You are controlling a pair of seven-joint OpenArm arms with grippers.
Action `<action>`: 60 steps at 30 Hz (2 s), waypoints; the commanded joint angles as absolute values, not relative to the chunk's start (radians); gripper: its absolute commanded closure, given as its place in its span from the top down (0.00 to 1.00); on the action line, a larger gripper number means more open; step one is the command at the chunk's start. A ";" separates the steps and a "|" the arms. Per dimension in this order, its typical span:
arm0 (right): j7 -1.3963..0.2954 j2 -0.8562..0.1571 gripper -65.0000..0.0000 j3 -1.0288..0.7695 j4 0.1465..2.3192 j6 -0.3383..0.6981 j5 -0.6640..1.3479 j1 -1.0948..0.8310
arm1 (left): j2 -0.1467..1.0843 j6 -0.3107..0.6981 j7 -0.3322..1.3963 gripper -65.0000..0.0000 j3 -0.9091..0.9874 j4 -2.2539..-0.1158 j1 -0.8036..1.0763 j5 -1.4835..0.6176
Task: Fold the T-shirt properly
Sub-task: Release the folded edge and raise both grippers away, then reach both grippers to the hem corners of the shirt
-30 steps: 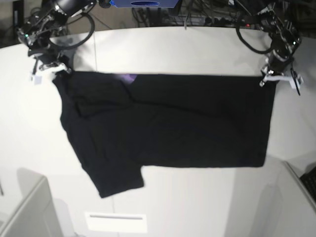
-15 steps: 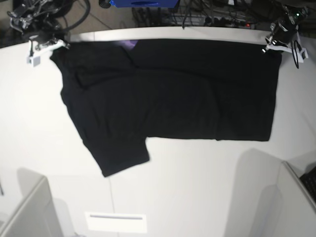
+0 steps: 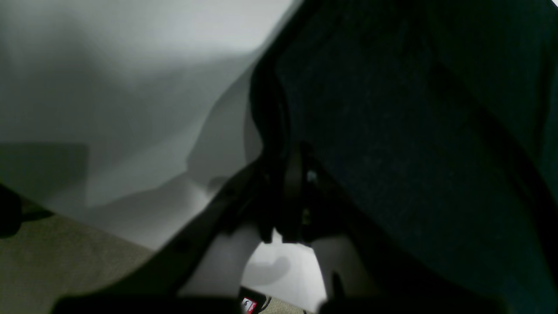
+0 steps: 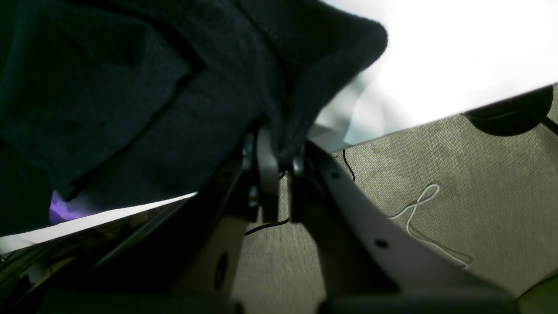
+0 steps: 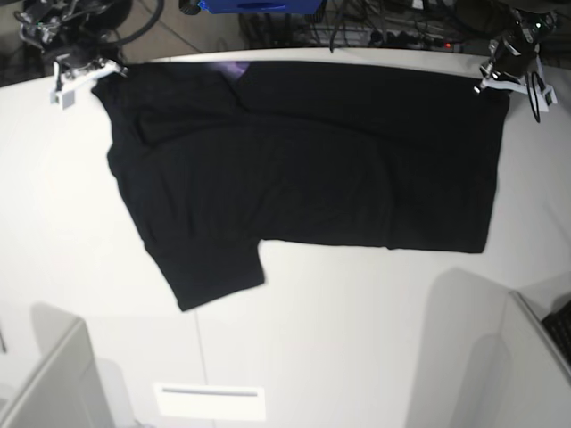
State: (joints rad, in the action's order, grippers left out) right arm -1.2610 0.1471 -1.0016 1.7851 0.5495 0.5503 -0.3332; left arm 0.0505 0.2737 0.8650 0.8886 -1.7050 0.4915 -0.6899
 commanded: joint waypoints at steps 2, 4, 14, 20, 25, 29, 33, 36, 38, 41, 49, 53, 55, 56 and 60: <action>-1.251 0.137 0.10 -1.009 1.805 0.552 0.558 -0.340 | 0.064 0.277 0.849 0.00 0.901 -1.724 0.515 -0.697; -1.251 0.137 0.33 -1.015 1.828 0.552 0.558 -0.341 | 0.065 0.277 0.849 0.13 0.905 -1.724 0.518 -0.697; -1.264 0.128 0.52 -1.179 1.886 0.545 0.627 -0.323 | 0.076 0.277 0.846 0.82 1.010 -1.787 0.504 -0.697; -1.348 0.096 0.51 -1.173 1.885 0.522 0.625 -0.300 | 0.081 0.277 0.846 0.82 1.010 -1.851 0.499 -0.697; -1.310 0.097 0.52 -1.179 1.885 0.512 0.627 -0.300 | 0.077 0.277 0.846 0.82 1.010 -1.860 0.501 -0.697; -1.222 0.087 0.52 -1.175 1.886 0.490 0.627 -0.288 | 0.081 0.277 0.846 0.73 1.010 -1.860 0.501 -0.697; -1.165 0.007 0.52 -1.099 1.842 0.489 0.625 -0.197 | 0.084 0.277 0.845 0.21 1.010 -1.860 0.496 -0.697; -1.152 -0.087 0.52 -0.960 1.724 0.487 0.625 -0.094 | 0.097 0.277 0.845 0.00 1.010 -1.859 0.479 -0.697; -1.129 -0.120 0.51 -0.883 1.629 0.487 0.625 -0.025 | 0.110 0.277 0.845 0.00 1.010 -1.862 0.479 -0.699; -1.072 -0.156 0.51 -0.759 1.512 0.487 0.625 0.051 | 0.140 0.277 0.845 0.00 1.009 -1.860 0.479 -0.699; -0.849 -0.197 0.52 -0.443 1.256 0.486 0.452 0.220 | 0.278 0.277 0.848 0.00 0.989 -1.857 0.433 -0.697; -0.785 -0.194 0.52 -0.420 1.073 0.486 0.354 0.332 | 0.291 0.277 0.849 0.00 0.987 -1.857 0.435 -0.697; -0.748 -0.199 0.52 -0.421 0.984 0.486 0.328 0.386 | 0.288 0.277 0.849 0.00 0.986 -1.856 0.437 -0.697; -0.720 -0.200 0.52 -0.421 0.947 0.486 0.308 0.409 | 0.288 0.277 0.849 0.00 0.986 -1.856 0.438 -0.697; -0.645 -0.199 0.52 -0.420 0.820 0.486 0.213 0.484 | 0.286 0.277 0.849 0.00 0.986 -1.856 0.438 -0.697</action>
